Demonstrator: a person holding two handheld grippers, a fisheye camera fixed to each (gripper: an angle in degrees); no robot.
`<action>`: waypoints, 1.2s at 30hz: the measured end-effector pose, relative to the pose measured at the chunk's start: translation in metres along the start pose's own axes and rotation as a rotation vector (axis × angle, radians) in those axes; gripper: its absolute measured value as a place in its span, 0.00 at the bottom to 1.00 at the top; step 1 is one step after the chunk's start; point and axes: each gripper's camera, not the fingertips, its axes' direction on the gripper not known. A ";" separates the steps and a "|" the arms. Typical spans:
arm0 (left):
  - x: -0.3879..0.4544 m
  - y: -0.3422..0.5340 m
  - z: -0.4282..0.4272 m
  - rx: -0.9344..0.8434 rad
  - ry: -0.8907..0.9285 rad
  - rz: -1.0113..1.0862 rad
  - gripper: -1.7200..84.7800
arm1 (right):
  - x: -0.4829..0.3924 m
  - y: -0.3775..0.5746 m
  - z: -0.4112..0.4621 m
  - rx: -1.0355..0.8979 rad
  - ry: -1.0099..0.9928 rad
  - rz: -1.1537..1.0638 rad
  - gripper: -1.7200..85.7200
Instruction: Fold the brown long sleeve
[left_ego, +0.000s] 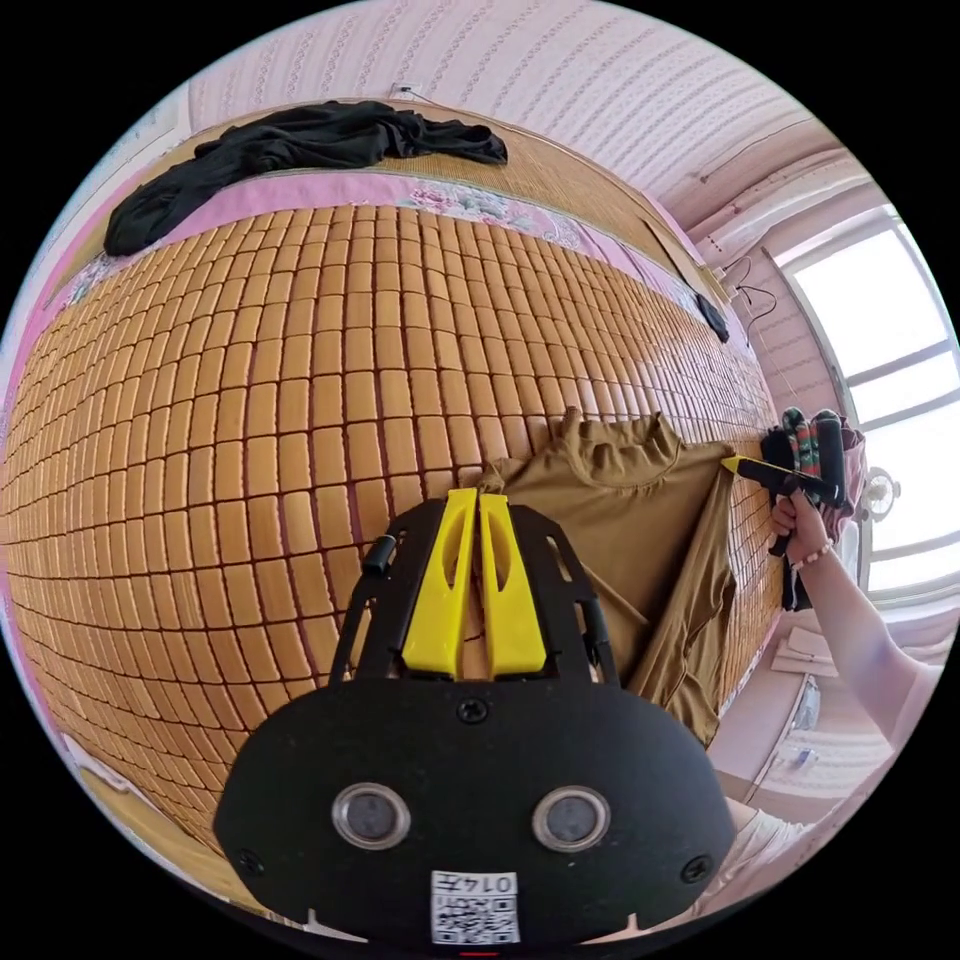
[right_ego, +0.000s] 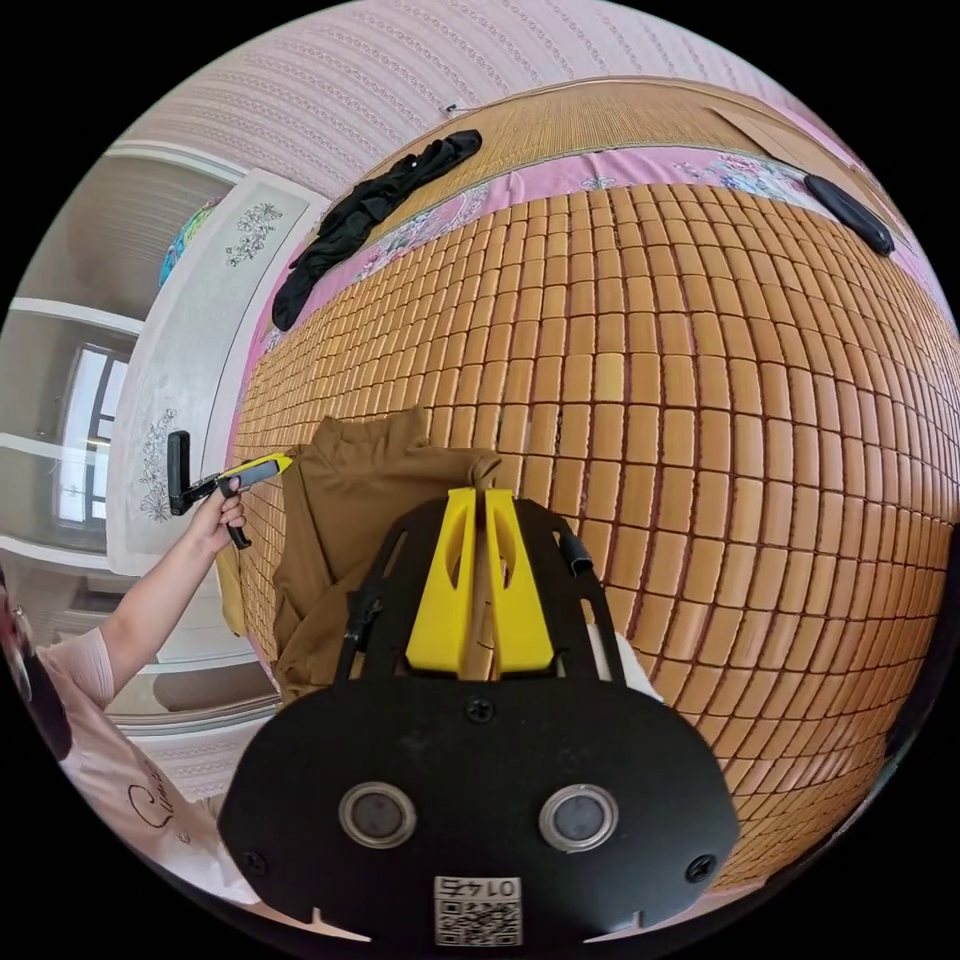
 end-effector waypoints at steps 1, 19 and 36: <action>0.004 0.006 -0.015 0.038 0.023 0.016 0.01 | -0.005 0.003 -0.008 0.019 -0.024 -0.027 0.02; 0.058 0.309 -0.101 -0.093 0.243 0.065 0.01 | -0.014 0.302 -0.051 -0.130 -0.203 0.034 0.02; 0.093 0.363 -0.057 -0.111 0.059 0.116 0.01 | -0.039 0.322 0.007 -0.209 0.007 -0.191 0.02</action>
